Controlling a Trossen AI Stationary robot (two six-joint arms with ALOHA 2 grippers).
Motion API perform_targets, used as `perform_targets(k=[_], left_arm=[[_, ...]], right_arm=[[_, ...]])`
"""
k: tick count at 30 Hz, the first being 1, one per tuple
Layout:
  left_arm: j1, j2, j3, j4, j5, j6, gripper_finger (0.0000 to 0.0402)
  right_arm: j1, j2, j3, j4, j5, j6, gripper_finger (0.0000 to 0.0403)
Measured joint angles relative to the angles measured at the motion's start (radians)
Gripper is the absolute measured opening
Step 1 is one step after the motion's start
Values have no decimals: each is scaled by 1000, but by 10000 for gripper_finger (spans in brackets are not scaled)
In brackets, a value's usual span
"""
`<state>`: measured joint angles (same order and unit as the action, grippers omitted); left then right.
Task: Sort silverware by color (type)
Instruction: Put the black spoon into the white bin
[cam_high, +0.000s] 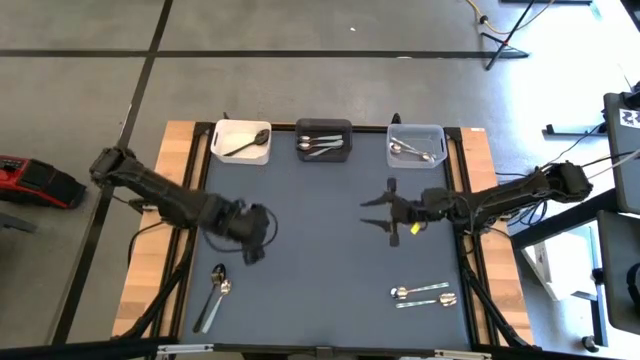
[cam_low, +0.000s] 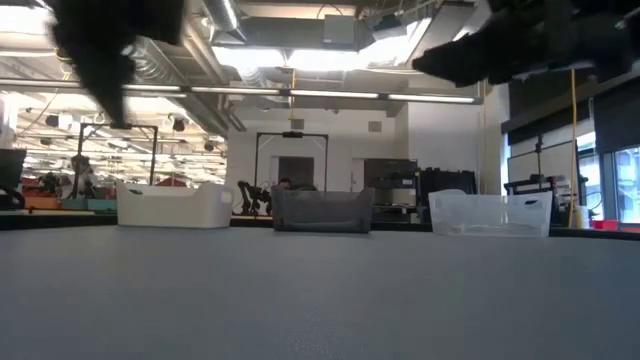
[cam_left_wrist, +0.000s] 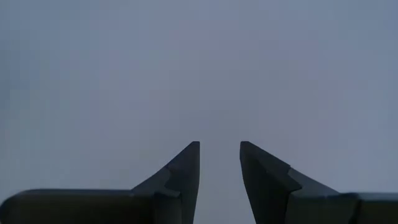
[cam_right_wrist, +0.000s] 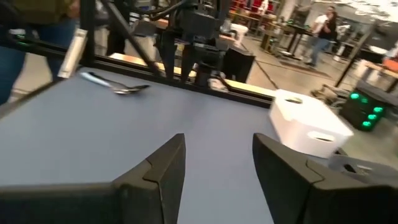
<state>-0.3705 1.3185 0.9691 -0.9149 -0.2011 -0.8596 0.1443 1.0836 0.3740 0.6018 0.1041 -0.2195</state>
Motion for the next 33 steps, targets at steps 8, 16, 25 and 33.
perform_targets(k=[8, 16, 25, 33], left_arm=[[-323, 48, 0, -35, 62, -559, 110], [-512, 174, 0, -31, 180, -932, 110], [-592, 300, -1, -19, 292, -1070, 110], [-596, 378, -1, -4, 299, -1071, 110]], right_arm=[[150, 13, 1, 0, 79, 35, 179], [239, 60, 1, 9, 145, 83, 179], [248, 74, 1, 11, 175, 110, 179], [248, 74, 1, 11, 175, 110, 179]])
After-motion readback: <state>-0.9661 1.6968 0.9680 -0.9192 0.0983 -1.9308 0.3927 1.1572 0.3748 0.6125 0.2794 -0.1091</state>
